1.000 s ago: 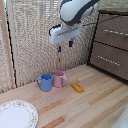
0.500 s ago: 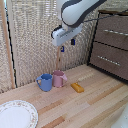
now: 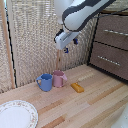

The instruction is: Propose to navigate your clamp on the clench of the first drawer. Use gentle force to register to the cabinet. Send posterior your swing mandate till over it lurks, a cup of pink essence. Fortify your grip after aiming concentric with the pink cup’s periphery. Manoeuvre the pink towards the cabinet's top. Drop your compression till the cup is resting inside.

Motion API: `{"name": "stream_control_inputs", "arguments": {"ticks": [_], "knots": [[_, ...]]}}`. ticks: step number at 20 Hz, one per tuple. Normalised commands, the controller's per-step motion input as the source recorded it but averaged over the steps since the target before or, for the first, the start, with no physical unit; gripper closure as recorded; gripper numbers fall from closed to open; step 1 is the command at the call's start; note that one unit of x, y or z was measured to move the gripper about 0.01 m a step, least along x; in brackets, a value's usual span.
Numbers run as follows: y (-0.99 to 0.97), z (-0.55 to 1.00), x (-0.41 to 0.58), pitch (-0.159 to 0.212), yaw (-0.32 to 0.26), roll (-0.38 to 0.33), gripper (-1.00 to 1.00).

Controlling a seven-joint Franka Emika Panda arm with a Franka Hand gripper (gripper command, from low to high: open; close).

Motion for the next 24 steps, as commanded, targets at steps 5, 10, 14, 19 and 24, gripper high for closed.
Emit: {"name": "stream_control_inputs", "arguments": {"ticks": [5,10,14,19,24], "knots": [[0.0,0.19,0.034,-0.066,0.177,-0.29,-1.0],[0.0,0.16,0.226,-0.157,0.175,-0.27,-1.0],[-0.01,0.18,0.261,-0.185,0.178,-0.256,-1.0],[0.0,0.12,0.242,-0.158,0.152,-0.31,-1.0],[-0.04,0.01,0.031,-0.059,0.132,-0.366,-1.0]]}}
